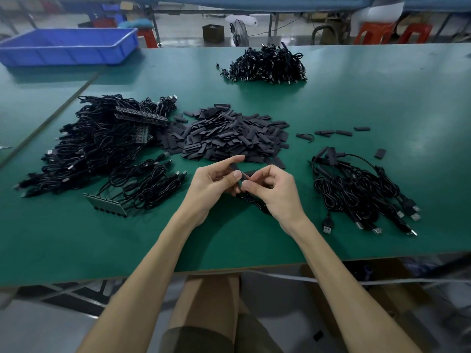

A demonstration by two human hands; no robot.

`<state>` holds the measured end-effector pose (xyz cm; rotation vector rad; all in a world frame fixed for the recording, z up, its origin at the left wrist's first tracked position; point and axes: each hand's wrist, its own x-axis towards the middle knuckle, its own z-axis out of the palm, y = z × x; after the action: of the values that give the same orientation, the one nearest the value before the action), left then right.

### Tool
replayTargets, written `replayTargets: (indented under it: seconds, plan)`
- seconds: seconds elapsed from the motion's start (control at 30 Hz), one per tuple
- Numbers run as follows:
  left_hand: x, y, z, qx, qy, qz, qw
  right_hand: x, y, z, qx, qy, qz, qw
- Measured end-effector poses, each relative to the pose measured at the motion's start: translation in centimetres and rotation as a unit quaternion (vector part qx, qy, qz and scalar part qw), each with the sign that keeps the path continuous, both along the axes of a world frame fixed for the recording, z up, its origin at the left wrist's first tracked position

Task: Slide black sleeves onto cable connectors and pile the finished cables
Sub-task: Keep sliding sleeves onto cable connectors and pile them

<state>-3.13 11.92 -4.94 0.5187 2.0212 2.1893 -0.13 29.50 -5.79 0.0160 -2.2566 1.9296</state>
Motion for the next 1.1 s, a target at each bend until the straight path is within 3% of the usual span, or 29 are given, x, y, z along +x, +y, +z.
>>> replayTargets:
  seconds: [0.77, 0.9, 1.0, 1.1]
  plan:
    - [-0.4, 0.1, -0.4, -0.023, -0.009, 0.039, 0.999, -0.3, -0.2, 0.0, -0.02, -0.013, -0.003, 1.0]
    - [-0.4, 0.5, -0.4, -0.108, 0.04, 0.093, 0.989, -0.4, 0.0, 0.2, -0.084, -0.004, -0.051, 0.995]
    - [0.1, 1.0, -0.5, -0.212, 0.113, 0.196, 0.951, -0.3, 0.3, 0.3, -0.164, 0.003, -0.101, 0.981]
    - [0.8, 1.6, 0.0, -0.267, 0.074, 0.18, 0.944, -0.3, 0.4, 0.3, -0.202, 0.006, -0.117, 0.972]
